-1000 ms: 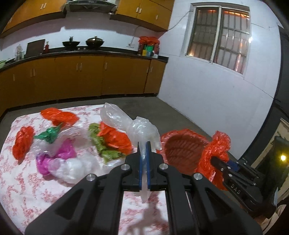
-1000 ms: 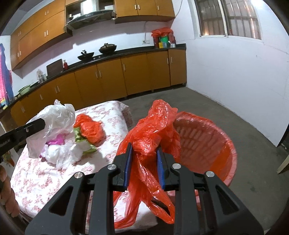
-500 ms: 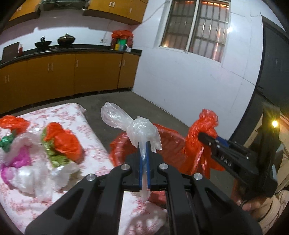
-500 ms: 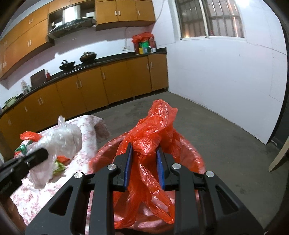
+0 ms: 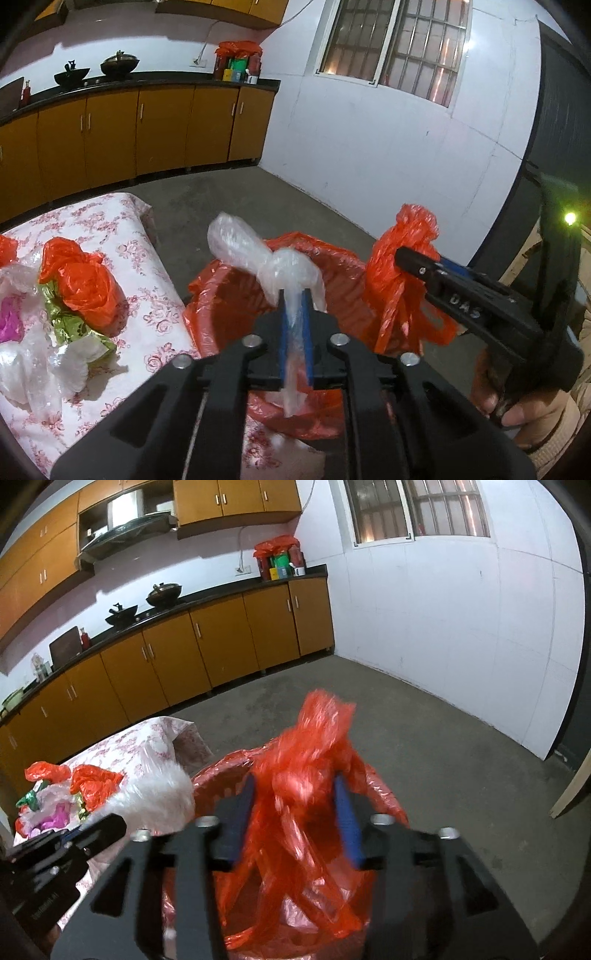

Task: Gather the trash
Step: 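Open the right tool to drop the red bag into the wastebasket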

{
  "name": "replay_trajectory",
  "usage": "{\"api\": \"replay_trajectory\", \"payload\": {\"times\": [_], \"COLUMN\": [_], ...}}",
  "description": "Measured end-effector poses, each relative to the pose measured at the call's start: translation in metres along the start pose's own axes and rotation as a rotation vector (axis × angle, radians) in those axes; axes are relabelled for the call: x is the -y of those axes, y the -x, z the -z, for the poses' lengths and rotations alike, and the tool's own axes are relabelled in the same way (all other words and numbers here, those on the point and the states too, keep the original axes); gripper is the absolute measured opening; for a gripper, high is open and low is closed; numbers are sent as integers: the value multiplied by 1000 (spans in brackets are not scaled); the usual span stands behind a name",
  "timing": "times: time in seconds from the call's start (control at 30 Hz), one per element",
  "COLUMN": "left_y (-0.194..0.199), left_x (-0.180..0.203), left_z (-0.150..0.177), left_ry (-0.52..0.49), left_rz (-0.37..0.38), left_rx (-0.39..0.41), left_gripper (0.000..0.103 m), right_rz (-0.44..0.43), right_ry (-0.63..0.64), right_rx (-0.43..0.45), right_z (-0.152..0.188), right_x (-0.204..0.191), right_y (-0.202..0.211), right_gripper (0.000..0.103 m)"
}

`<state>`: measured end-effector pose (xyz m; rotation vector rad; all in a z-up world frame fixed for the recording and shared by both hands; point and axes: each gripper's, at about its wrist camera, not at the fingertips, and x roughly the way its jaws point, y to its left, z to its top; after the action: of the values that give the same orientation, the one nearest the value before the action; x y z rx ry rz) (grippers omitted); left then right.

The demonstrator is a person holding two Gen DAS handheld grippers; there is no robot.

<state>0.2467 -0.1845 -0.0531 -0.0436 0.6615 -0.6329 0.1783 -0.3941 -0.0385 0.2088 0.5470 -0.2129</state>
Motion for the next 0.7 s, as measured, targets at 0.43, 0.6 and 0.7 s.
{"api": "replay_trajectory", "payload": {"times": [0.43,0.6,0.7], "left_y": [47,85,110], "left_x": [-46,-73,-100], "left_z": [20,38,49], "left_ry": [49,53,92], "left_rz": [-238,-374,-460], "left_rx": [40,70,76], "left_gripper": [60,68,70], "right_rz": [5,-73,-119], "right_ry": [80,157,188], "right_rx": [5,10,2], "right_z": [15,23,26], "right_x": [-13,-49,-70], "right_y": [23,31,31], "right_gripper": [65,65,65]}}
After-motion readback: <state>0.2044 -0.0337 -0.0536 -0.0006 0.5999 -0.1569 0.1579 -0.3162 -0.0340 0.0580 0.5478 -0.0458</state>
